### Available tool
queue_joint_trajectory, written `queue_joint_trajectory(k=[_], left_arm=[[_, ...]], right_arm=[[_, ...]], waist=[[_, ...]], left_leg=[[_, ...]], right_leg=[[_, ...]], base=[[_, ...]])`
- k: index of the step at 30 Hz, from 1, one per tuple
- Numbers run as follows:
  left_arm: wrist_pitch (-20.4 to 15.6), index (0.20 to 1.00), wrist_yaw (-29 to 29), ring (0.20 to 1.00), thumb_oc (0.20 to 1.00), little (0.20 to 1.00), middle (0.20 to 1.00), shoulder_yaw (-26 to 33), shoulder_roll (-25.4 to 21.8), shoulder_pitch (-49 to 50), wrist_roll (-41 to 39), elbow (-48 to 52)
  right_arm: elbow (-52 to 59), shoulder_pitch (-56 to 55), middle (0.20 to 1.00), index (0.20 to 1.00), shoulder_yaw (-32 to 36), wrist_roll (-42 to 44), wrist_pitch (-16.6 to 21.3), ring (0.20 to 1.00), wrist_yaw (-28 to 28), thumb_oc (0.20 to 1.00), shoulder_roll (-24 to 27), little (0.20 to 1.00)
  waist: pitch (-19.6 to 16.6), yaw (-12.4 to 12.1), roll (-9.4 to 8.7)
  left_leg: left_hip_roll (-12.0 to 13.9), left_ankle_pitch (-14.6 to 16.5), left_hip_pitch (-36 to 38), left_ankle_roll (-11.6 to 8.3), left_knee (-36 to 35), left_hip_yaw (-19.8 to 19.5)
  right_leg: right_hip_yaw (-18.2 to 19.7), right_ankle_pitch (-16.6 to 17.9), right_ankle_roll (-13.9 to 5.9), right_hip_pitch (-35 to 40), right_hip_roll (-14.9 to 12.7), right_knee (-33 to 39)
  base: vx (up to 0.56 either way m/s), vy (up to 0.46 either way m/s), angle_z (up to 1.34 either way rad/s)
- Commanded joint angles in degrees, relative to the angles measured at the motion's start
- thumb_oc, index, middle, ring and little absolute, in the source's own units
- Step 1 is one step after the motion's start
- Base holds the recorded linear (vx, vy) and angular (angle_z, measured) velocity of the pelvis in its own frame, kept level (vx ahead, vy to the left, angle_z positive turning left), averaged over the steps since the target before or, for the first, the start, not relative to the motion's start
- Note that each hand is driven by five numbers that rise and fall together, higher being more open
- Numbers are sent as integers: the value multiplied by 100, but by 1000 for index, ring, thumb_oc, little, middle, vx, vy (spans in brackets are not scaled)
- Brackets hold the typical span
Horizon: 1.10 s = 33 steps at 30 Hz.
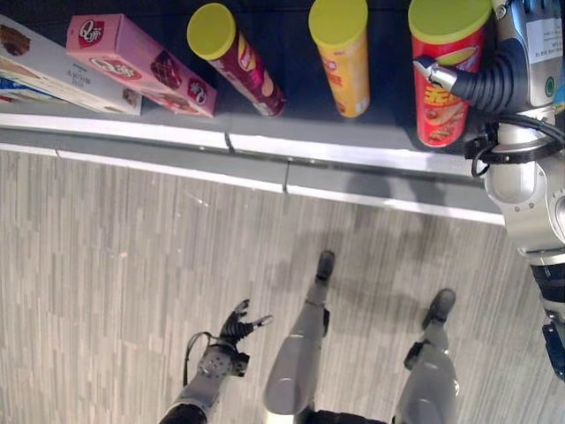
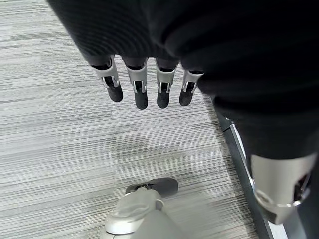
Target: Put the goods on the table back onto the shelves and tidy them up.
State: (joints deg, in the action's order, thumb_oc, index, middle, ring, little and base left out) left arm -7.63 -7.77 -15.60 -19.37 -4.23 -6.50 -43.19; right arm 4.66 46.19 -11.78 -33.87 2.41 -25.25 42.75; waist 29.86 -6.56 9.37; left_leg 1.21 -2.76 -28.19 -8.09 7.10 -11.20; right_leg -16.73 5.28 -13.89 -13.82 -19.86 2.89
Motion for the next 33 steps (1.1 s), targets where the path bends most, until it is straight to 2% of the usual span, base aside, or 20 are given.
queue_joint_trajectory(k=[1, 21, 33], left_arm=[[-104, 1000, -168, 1000, 1000, 1000, 1000, -218, -300, 95, -41, 20], [-137, 1000, -318, 1000, 1000, 1000, 1000, -235, -324, -51, -137, 139], [-177, 1000, -420, 1000, 1000, 1000, 1000, -271, -293, -88, -192, 165]], right_arm=[[305, 465, 200, 200, 72, -328, 89, 200, -516, 200, 44, 200], [317, 746, 200, 200, 292, -451, -92, 200, -1011, 200, -16, 200], [126, 920, 200, 200, 410, -405, -189, 200, -1344, 200, -17, 200]], waist=[[-286, 71, -32], [-138, 112, -5], [-129, 83, 119]], left_leg=[[531, 13, -377, -218, 99, 429], [504, -90, -770, -259, 90, 487], [466, -135, -907, -256, 55, 525]], right_leg=[[593, -462, 113, -535, -202, -858], [581, -381, 76, -927, -259, -899], [610, -308, 36, -1078, -281, -846]], base=[[-11, -9, 4], [-8, 1, 2], [0, 0, 0]])
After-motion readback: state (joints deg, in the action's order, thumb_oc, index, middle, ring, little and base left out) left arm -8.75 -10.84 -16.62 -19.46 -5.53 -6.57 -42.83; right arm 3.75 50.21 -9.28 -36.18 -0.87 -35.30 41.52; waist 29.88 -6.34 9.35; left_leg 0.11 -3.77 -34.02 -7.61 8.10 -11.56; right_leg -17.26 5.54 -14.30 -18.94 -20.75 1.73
